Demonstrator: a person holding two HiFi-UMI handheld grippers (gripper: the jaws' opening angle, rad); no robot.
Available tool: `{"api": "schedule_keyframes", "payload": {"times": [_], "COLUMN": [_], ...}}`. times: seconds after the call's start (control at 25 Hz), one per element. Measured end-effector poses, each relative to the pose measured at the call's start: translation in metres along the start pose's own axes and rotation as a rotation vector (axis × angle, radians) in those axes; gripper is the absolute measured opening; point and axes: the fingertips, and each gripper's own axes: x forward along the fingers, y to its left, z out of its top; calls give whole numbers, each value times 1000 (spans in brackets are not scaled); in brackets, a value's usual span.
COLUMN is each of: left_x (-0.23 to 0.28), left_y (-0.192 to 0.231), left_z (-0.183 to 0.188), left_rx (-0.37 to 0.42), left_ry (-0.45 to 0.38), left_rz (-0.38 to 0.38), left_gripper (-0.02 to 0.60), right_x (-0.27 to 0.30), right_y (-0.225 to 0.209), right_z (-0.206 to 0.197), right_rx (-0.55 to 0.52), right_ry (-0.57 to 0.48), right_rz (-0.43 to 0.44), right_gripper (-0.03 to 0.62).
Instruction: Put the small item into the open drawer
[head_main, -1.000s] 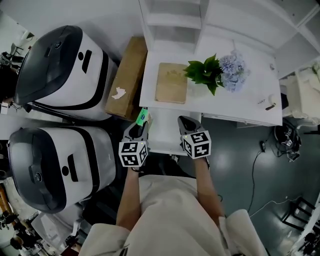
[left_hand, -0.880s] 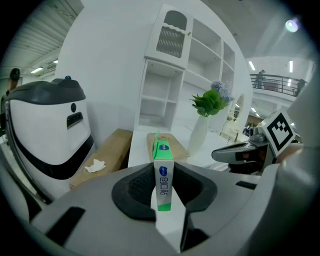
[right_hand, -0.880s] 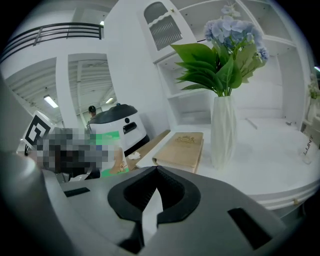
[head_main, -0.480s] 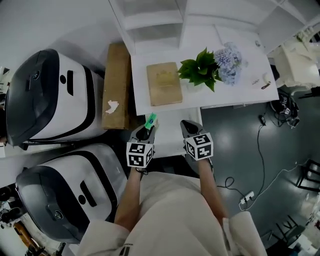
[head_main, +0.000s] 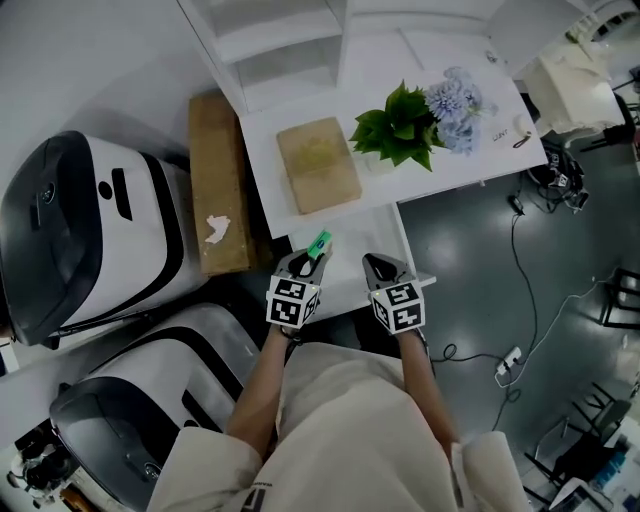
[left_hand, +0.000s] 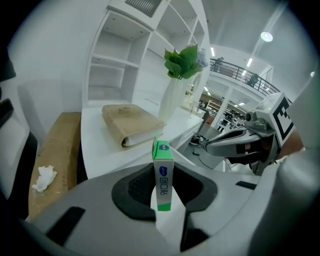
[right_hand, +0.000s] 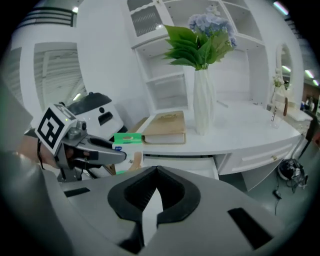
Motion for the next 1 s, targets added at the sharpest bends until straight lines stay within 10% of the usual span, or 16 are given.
{"api": "schedule_keyframes", "payload": {"times": [1.0], "left_x": [101], "left_y": [-28], "left_z": [-89], "left_rx": [229], "left_ry": [354], "left_rz": [-273], "left_gripper": [106], "right_x": [-31], "right_y": [-16], "right_z": [-66], "right_rx": [124], "right_ry": [41], "right_rz": [-192], "right_gripper": [25]}}
